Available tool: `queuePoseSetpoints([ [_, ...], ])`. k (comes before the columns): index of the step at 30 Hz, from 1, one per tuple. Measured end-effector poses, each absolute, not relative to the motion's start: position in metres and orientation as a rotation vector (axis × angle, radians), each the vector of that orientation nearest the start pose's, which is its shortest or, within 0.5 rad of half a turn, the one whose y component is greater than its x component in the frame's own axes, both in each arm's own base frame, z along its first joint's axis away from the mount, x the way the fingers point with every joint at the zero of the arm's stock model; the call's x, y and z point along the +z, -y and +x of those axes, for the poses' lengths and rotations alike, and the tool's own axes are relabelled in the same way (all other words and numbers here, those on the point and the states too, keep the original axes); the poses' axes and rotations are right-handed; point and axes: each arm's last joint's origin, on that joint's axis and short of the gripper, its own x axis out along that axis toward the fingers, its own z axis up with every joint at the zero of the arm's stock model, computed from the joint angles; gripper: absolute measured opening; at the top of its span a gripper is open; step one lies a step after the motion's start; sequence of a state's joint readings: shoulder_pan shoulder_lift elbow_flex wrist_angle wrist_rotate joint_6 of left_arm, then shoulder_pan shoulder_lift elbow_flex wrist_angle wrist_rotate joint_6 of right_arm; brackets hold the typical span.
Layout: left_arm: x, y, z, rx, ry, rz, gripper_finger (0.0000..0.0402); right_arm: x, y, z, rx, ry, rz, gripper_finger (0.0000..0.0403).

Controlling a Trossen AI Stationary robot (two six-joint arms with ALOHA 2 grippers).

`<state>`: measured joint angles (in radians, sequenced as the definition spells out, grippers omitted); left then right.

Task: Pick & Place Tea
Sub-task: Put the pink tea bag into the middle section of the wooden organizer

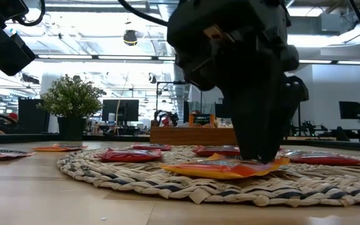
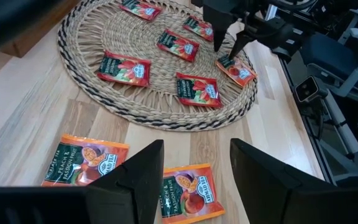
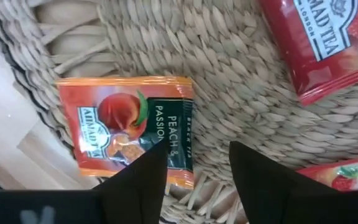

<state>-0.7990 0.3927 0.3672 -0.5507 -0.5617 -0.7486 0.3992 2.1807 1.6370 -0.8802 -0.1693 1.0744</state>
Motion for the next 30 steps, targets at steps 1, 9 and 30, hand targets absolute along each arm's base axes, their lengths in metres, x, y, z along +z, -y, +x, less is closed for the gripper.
queuePoseSetpoints([
  [1,0.208,0.0608,0.0807,-0.05,-0.502,-0.369,0.0177,0.147,-0.1698,0.3898,-0.34,-1.508,0.696,0.0157],
  [9,0.208,0.0607,0.0808,-0.048,-0.501,-0.369,0.0177,0.1411,-0.1681,0.3857,-0.347,-1.526,0.703,0.0116],
  [30,0.2081,0.0603,0.0809,-0.035,-0.492,-0.363,0.0177,0.139,-0.1673,0.3838,-0.353,-1.547,0.684,0.0004],
])
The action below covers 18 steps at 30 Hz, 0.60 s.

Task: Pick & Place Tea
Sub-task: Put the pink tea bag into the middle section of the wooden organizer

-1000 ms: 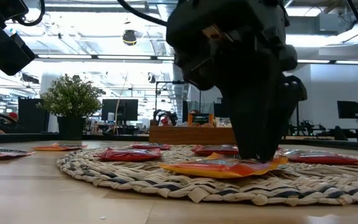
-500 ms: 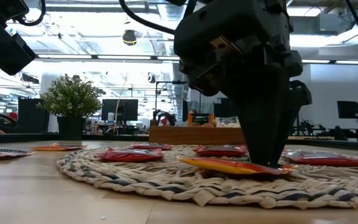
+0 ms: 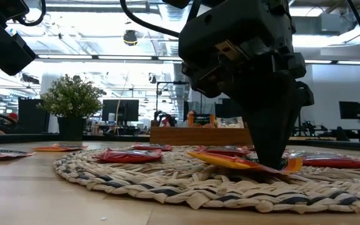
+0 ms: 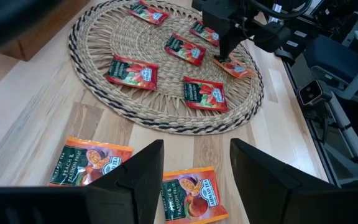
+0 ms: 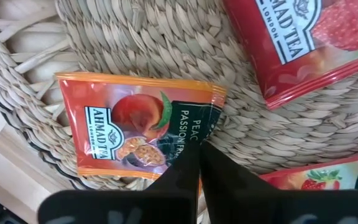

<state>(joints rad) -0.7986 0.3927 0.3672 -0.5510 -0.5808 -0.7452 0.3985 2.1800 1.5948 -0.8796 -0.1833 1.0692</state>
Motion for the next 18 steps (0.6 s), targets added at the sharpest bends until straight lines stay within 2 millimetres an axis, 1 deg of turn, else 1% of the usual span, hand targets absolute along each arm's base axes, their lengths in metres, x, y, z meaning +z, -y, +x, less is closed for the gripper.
queuePoseSetpoints([
  [5,0.208,0.06,0.081,-0.035,-0.492,-0.363,0.0177,0.141,-0.168,0.385,-0.353,-1.55,0.679,0.0001],
  [9,0.208,0.06,0.081,-0.035,-0.492,-0.363,0.0177,0.15,-0.169,0.389,-0.341,-1.553,0.661,0.0001],
  [12,0.208,0.06,0.081,-0.035,-0.492,-0.363,0.0177,0.167,-0.171,0.393,-0.322,-1.556,0.645,0.0],
  [14,0.208,0.06,0.081,-0.035,-0.492,-0.363,0.0177,0.183,-0.171,0.394,-0.312,-1.573,0.618,0.0],
  [18,0.208,0.06,0.081,-0.035,-0.492,-0.363,0.0177,0.22,-0.17,0.394,-0.316,-1.594,0.566,0.0],
])
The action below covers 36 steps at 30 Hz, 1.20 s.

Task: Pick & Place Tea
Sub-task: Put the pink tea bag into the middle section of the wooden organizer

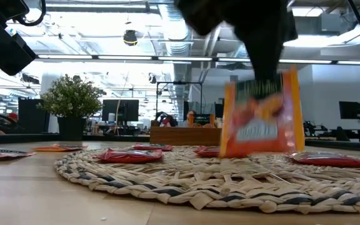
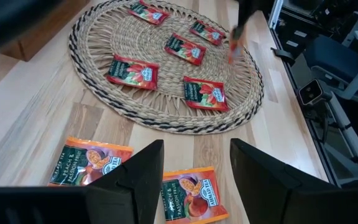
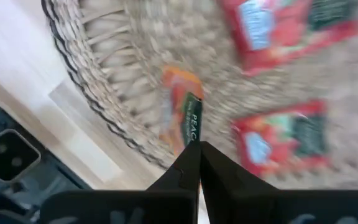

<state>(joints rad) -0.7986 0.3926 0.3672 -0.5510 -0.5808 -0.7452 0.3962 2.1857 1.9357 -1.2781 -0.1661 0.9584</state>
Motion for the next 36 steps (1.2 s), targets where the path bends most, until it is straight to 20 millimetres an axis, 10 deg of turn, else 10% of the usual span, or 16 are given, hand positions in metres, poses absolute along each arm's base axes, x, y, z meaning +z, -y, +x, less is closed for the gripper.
queuePoseSetpoints([
  [12,0.209,0.06,0.082,-0.022,-0.467,-0.345,0.0177,0.308,-0.112,0.4,-0.401,-1.415,0.378,0.0],
  [27,0.213,0.058,0.083,0.071,-0.383,-0.353,0.0177,0.31,0.05,0.413,-0.348,-1.456,0.055,0.0],
  [36,0.218,0.055,0.085,0.189,-0.277,-0.362,0.0177,0.31,0.099,0.403,-0.24,-1.51,-0.12,0.0],
])
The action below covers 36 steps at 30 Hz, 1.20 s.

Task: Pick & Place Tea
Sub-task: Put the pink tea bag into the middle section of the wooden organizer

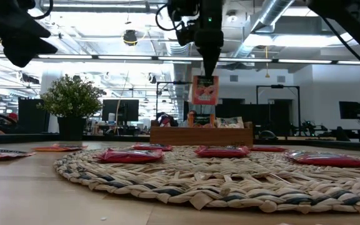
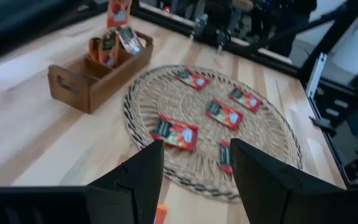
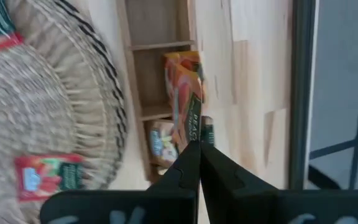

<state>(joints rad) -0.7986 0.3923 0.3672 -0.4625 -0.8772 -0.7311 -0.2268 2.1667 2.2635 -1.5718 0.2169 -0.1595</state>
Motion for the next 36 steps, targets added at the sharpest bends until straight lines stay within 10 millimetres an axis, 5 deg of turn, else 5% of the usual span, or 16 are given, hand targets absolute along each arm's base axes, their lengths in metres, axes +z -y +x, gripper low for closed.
queuePoseSetpoints([
  [10,0.22,0.055,0.085,0.21,-0.245,-0.394,0.0177,0.302,0.104,0.406,-0.136,-1.521,-0.23,0.0],
  [36,0.221,0.055,0.086,0.214,-0.238,-0.406,0.0177,0.238,0.107,0.414,-0.102,-1.548,-0.251,0.0],
])
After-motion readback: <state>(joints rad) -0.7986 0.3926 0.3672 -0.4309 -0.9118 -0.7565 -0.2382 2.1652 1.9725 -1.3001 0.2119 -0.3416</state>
